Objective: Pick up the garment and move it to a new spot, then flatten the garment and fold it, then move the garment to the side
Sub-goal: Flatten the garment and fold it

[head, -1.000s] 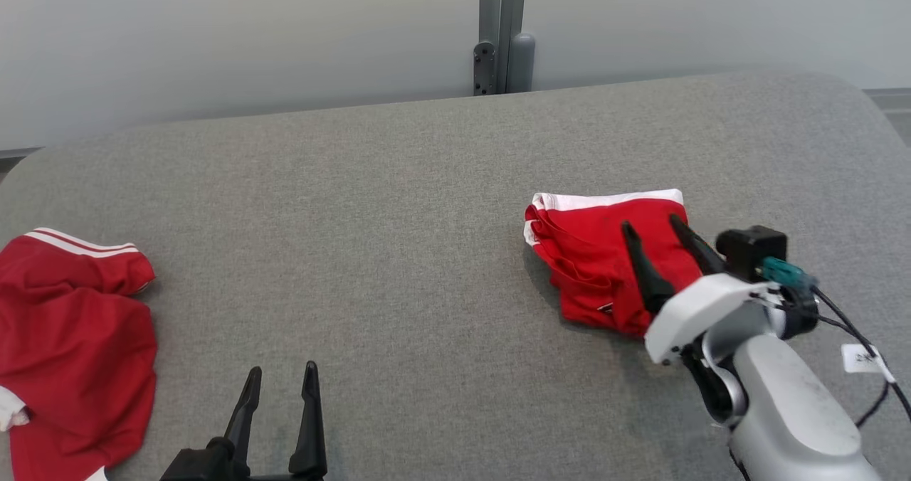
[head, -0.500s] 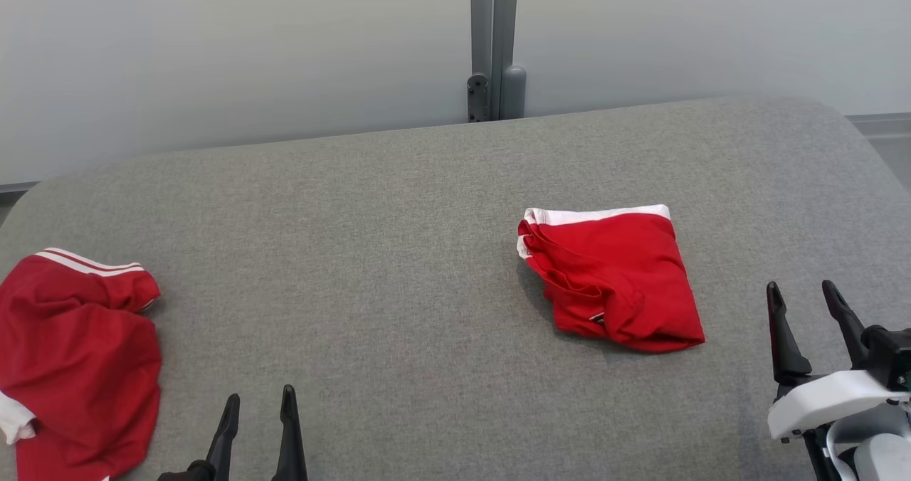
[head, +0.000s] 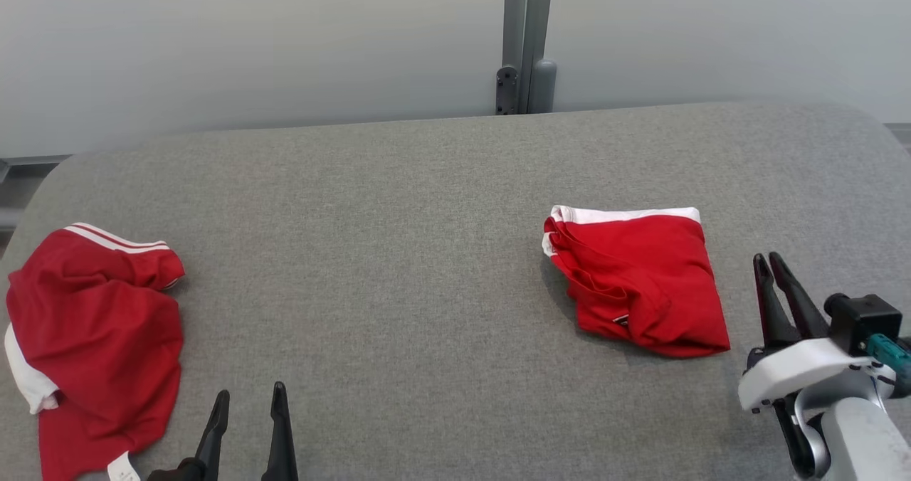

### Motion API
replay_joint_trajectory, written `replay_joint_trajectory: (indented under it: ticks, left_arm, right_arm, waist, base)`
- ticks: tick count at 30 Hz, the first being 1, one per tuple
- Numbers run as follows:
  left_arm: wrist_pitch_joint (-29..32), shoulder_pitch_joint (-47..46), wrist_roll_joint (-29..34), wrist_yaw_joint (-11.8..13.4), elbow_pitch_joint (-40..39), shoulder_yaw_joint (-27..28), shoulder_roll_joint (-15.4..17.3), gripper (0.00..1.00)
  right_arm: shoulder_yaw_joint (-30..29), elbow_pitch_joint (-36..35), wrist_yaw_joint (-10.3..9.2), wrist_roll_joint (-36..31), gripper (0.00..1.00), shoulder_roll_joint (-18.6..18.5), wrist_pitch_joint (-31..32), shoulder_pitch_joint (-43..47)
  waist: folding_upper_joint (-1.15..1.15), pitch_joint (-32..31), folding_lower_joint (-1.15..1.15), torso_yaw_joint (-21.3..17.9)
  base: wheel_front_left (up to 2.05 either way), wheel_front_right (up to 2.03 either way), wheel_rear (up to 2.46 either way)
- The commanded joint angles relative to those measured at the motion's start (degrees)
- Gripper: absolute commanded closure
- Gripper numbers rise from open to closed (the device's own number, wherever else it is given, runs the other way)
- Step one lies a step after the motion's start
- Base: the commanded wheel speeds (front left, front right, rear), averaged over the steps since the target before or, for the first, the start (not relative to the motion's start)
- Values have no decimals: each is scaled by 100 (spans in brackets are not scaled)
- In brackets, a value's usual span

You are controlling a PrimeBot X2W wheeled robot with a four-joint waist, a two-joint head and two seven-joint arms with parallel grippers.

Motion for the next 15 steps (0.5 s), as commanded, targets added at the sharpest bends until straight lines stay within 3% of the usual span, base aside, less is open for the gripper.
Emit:
replay_joint_trajectory:
  ticks: [1, 9, 15]
  left_arm:
    - [-1, -107, 53, -44, -19, 21, 11, 0]
    - [-1, -388, 137, -134, -22, 45, 11, 0]
    - [-1, -501, 100, -111, 8, 5, 11, 0]
  right_arm:
    - [67, 171, 0, -97, 100, -14, -14, -180]
    - [213, 1458, 0, -571, 100, 222, -13, -1058]
    - [178, 1871, 0, -692, 100, 361, -14, -1253]
  waist:
    - [0, 137, 0, 97]
    - [0, 610, 0, 329]
    - [0, 731, 0, 455]
  base:
    - [0, 0, 0]
    - [0, 0, 0]
    - [0, 0, 0]
